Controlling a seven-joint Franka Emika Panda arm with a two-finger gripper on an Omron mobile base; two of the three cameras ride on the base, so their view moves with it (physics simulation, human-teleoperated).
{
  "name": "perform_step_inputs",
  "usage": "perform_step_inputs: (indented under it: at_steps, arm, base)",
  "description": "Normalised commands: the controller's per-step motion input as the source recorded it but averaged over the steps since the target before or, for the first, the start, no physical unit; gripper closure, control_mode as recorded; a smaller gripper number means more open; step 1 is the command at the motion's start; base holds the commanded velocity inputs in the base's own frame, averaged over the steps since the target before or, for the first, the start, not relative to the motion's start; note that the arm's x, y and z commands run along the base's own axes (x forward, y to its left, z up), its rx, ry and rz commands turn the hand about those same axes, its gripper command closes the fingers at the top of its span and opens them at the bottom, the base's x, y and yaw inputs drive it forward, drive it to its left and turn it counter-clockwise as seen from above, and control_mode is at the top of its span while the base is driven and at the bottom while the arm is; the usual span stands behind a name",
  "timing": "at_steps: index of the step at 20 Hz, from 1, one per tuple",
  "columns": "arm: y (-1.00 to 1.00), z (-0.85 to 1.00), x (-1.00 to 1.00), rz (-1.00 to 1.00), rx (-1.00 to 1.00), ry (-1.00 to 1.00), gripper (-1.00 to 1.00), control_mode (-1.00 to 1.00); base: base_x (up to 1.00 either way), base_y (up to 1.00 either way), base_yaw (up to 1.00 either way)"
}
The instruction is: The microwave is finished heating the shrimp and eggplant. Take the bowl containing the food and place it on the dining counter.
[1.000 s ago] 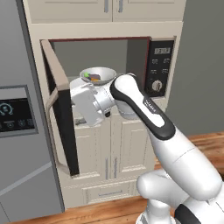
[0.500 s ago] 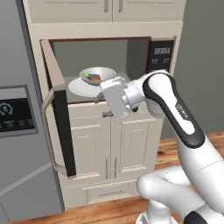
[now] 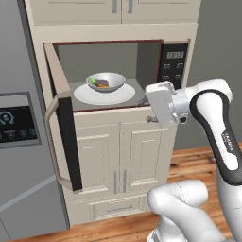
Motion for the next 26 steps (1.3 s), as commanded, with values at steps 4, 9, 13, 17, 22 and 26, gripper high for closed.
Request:
perform_step_inputs:
  at_steps: [4,9,13,17,22,26]
  arm:
    - [-1.00,0.00,0.01,-0.48,0.00,0.04,-1.00,-1.00]
    - [-0.66,0.00,0.60,-0.30,0.00,0.07,-1.00,-1.00]
    - [-0.05,0.00,0.34,-0.02,0.01,0.03,-1.00,-1.00]
    - [-0.11,0.00,1.00,-0.13,0.07,0.03,-1.00,-1.00]
    - [-0.05,0.00,0.95,-0.07,0.04,0.01,-1.00,-1.00]
    - [0.00,0.00,0.83,-0.01,0.00,0.05,-1.00,-1.00]
  base:
    - [0.00,0.00,0.00]
    - [0.00,0.00,0.00]
    - [0.00,0.00,0.00]
    - [0.00,0.00,0.00]
    - [0.00,0.00,0.00]
    - [0.00,0.00,0.00]
